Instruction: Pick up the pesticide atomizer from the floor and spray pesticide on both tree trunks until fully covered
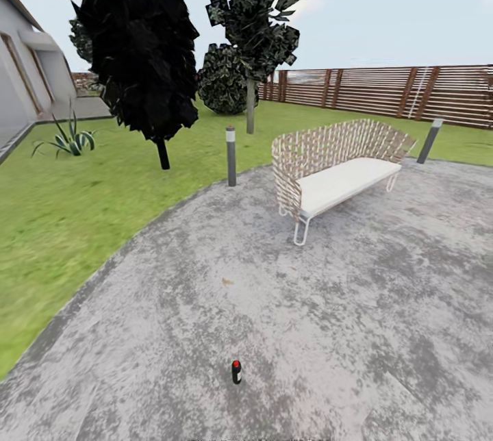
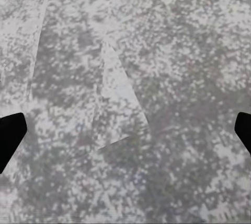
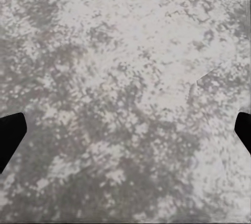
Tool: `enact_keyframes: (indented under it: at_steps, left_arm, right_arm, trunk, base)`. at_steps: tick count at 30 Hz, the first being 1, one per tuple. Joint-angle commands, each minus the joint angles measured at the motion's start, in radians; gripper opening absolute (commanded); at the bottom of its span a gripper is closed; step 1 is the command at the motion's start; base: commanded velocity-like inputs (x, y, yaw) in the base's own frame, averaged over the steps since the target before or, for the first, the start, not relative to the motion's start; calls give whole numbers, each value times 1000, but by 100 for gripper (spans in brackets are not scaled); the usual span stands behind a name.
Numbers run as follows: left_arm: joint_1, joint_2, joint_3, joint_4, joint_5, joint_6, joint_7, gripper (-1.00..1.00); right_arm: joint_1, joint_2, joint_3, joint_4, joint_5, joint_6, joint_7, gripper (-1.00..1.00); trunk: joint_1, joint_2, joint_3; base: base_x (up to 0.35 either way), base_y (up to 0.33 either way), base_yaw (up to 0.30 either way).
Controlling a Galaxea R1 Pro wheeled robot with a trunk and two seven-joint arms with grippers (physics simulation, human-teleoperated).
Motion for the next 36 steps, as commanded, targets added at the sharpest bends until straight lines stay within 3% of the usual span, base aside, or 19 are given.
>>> enact_keyframes:
  at_steps: [1,9,16,36]
  left_arm:
    - [0,0,-2,1,3,-3,1,100]
    - [0,-2,-2,1,3,-3,1,100]
    - [0,2,-3,1,0,-4,1,100]
    - [0,7,-8,0,-5,-4,-2,100]
  right_arm:
    - [-1,0,0,0,1,-3,0,100]
    - [0,-8,-4,0,1,-5,-3,100]
    - [0,-3,-44,4,1,-5,-2,100]
    - [-1,6,-54,-4,-2,-5,0,100]
  trunk:
    - [0,0,-1]
    - [0,0,-1]
    - [0,0,-1]
    - [0,0,-1]
  base:
    - [-79,251,-290]
    - [-13,49,-290]
    - [0,1,-291]
    - [0,0,-288]
